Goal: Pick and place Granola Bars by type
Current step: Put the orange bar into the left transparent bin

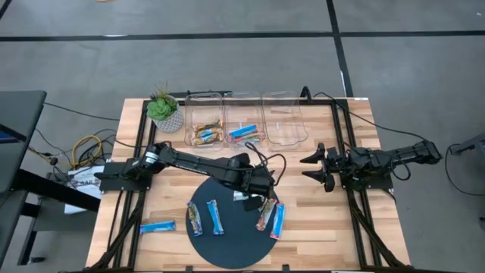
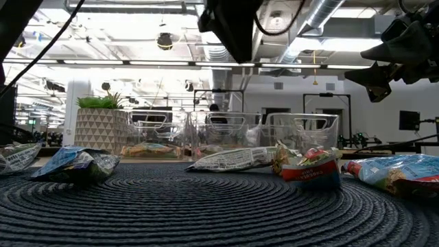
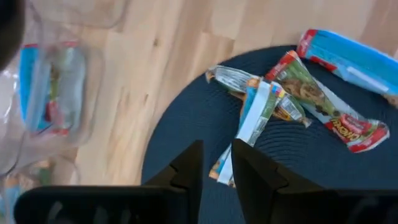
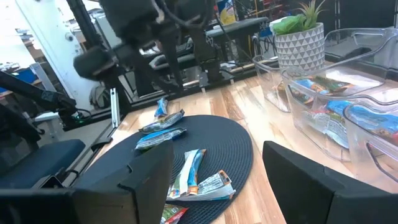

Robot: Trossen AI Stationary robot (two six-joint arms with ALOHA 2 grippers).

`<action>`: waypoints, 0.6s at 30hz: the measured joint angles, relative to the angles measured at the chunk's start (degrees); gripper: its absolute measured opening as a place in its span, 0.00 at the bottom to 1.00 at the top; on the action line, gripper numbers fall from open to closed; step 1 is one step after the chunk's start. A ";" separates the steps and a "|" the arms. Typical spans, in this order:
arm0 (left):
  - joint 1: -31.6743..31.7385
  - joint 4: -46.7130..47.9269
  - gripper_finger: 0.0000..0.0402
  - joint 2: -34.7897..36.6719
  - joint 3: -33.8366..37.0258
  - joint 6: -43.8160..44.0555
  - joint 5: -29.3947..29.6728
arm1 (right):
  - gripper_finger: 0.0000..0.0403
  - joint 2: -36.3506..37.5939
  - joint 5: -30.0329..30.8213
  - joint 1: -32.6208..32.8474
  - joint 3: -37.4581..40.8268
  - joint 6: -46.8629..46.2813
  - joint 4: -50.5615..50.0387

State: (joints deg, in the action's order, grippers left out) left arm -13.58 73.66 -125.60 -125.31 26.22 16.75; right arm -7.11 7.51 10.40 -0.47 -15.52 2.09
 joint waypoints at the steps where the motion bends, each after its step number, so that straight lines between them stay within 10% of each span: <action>1: 0.00 -1.20 0.21 -0.01 1.00 -1.02 -0.52 | 0.60 0.00 0.00 0.00 0.02 0.00 0.00; 18: -0.02 -19.19 0.52 -0.13 15.26 -22.01 -9.06 | 0.60 0.01 0.00 0.02 0.00 0.00 0.00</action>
State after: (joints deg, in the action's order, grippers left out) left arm -13.61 54.47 -125.73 -110.05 4.21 7.69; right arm -7.10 7.51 10.41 -0.47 -15.52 2.09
